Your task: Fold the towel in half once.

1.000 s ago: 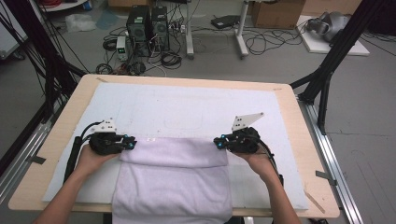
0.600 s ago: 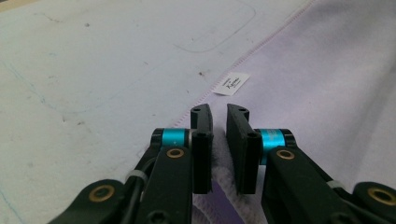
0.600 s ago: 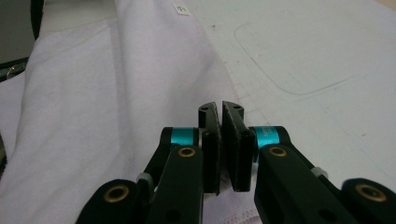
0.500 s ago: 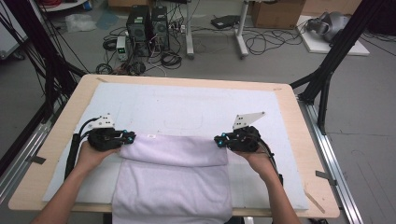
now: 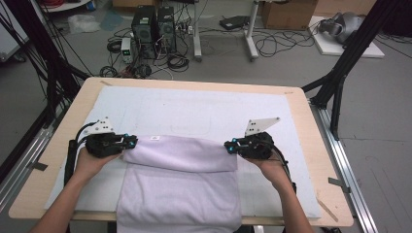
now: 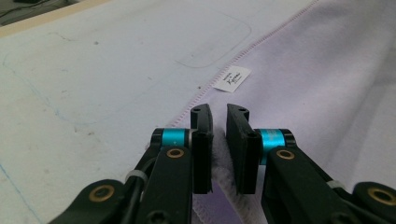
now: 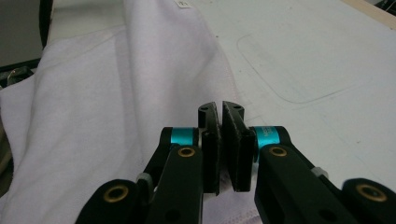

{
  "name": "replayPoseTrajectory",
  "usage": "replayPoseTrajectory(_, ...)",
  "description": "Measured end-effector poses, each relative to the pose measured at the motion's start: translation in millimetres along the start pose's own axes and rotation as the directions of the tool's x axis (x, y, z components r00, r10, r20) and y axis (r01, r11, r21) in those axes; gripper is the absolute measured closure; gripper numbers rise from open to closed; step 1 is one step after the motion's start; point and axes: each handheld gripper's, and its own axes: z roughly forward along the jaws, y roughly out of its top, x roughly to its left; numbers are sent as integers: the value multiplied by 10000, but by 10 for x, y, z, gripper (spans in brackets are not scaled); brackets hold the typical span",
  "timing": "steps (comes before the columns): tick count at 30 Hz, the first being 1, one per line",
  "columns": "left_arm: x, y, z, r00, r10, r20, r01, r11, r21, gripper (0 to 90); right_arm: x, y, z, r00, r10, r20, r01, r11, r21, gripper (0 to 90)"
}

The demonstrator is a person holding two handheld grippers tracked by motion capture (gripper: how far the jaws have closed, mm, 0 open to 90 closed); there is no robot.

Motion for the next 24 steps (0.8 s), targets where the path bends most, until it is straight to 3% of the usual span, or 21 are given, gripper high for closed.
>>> replayPoseTrajectory(4, -1, -94, 89, 9992, -168, 362, 147, 9983, 566, 700, 41, -21, 34, 9999, -12, -111, 12, 10000, 28, 857)
replayPoseTrajectory(11, 150, 2, 255, 9962, -874, 37, 869, 9936, 721, 549, 120, -12, 71, 9995, -201, -250, 206, 9996, 190, 857)
replayPoseTrajectory(13, 199, 32, 309, 9939, -1098, -48, 1098, 9899, 899, 524, 117, -10, 48, 9996, -185, -224, 187, 9998, 117, 857)
replayPoseTrajectory(15, 241, 32, 393, 9911, -1331, 36, 1313, 9816, 1387, 523, 94, -22, 43, 9998, -105, -174, 108, 9999, 128, 857)
replayPoseTrajectory(18, 288, -18, 512, 9893, -1450, -154, 1451, 9685, 2024, 568, 55, -41, 68, 9998, 8, -202, -5, 9999, 171, 857)
replayPoseTrajectory(19, 296, -35, 531, 9882, -1516, -215, 1528, 9683, 1975, 587, 47, -45, 81, 9997, 88, -233, -83, 9997, 211, 857)
replayPoseTrajectory(21, 309, -33, 527, 9895, -1346, -530, 1426, 9696, 1990, 724, 25, -51, 105, 9998, 85, -175, -81, 9997, 239, 857)
replayPoseTrajectory(24, 323, -37, 499, 9918, -1235, -342, 1279, 9690, 2113, 854, 1, -55, 125, 9997, 115, -197, -111, 9998, 189, 856)
